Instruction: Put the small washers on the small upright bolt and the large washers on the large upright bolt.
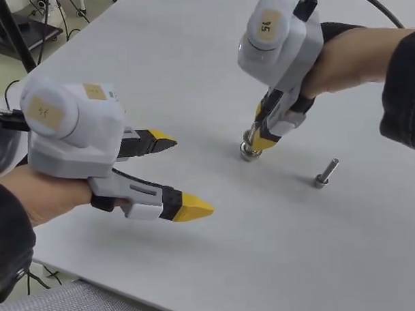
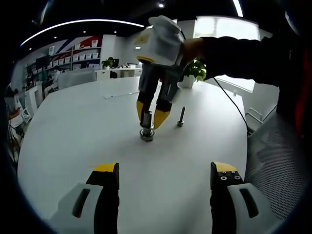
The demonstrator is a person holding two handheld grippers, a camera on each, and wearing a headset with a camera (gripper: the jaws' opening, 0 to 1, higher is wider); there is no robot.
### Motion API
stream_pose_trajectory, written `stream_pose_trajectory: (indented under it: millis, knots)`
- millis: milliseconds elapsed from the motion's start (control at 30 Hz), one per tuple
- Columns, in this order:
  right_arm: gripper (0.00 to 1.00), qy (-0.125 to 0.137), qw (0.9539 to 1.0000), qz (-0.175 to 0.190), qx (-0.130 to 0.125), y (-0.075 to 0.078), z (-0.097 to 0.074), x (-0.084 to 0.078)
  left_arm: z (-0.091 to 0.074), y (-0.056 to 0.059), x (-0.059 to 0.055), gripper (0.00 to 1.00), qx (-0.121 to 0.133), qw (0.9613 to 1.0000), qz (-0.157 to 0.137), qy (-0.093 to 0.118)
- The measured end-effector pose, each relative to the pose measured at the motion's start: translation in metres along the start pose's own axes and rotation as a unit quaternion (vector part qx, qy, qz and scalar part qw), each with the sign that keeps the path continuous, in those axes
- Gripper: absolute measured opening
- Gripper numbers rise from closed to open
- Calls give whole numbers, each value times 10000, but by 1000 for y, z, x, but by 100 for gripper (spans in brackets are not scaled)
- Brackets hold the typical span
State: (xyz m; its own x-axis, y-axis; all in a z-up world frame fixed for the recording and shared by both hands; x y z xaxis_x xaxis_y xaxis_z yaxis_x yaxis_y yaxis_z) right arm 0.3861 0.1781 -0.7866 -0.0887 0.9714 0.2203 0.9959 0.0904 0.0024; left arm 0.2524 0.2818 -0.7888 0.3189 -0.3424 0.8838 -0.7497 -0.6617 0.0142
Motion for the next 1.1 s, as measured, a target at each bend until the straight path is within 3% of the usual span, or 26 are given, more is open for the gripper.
stream_pose_trajectory:
  millis: [533, 1100]
  knots:
    - [24, -7, 9999, 128, 45, 0, 15, -5, 1, -1, -1, 76, -5, 10000, -22, -24]
    - [26, 98, 9997, 200, 80, -4, 12, -7, 2, 1, -2, 76, -31, 10000, -20, -46]
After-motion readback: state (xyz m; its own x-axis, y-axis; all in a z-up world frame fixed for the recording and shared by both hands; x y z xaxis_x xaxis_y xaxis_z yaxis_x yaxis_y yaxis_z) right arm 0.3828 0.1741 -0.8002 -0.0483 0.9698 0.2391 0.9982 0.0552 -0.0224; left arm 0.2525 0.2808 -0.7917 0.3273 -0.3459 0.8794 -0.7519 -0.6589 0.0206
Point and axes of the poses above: the centre of the closed fingertips' face, and the gripper's own axes: z roughly forward along the fingers, y roughly to its right, x roughly out of its top, the point moved 6 cm from there along -z, roughly backward along the fingers, and after that the axes turned 9 degrees about z, right-handed, at the moved point
